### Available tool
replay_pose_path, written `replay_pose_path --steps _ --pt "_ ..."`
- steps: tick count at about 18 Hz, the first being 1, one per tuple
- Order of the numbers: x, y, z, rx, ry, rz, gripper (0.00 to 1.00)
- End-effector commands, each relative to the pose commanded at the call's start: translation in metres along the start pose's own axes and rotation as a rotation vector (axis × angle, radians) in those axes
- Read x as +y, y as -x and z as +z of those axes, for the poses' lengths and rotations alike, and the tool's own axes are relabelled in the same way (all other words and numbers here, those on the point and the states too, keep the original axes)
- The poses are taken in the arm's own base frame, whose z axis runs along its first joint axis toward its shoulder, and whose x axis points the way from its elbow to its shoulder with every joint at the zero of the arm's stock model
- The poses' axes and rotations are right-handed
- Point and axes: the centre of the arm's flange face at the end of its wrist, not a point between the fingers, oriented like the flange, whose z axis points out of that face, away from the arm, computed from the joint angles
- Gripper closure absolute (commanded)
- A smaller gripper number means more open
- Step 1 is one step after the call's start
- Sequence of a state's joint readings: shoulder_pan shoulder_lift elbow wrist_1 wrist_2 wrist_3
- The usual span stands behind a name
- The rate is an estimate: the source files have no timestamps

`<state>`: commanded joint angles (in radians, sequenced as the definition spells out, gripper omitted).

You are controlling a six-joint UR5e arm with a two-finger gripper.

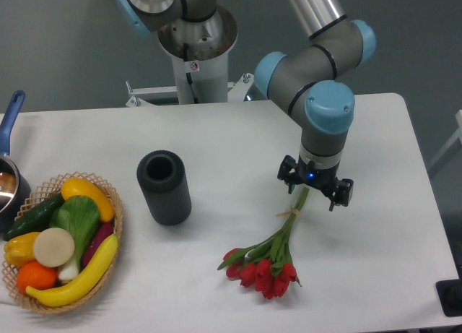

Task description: Pick up the flowers from the table

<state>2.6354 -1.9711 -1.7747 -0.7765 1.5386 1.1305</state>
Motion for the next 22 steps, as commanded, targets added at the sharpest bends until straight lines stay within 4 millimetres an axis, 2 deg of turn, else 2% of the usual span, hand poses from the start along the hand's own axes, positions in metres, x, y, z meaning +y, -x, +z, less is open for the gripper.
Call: replay_pose_path --steps 5,12,17,22 --pt "-0.004 -0.003 0.017 0.008 0.004 0.010 0.00" --pt "-0.024 -0.006 0.043 0.033 0.016 0.026 0.00" --pt "-0.038 -0.004 0.051 0.028 0.021 -0.002 0.00" --pt "-0.051 -0.010 0.059 0.035 0.023 0.016 0.06"
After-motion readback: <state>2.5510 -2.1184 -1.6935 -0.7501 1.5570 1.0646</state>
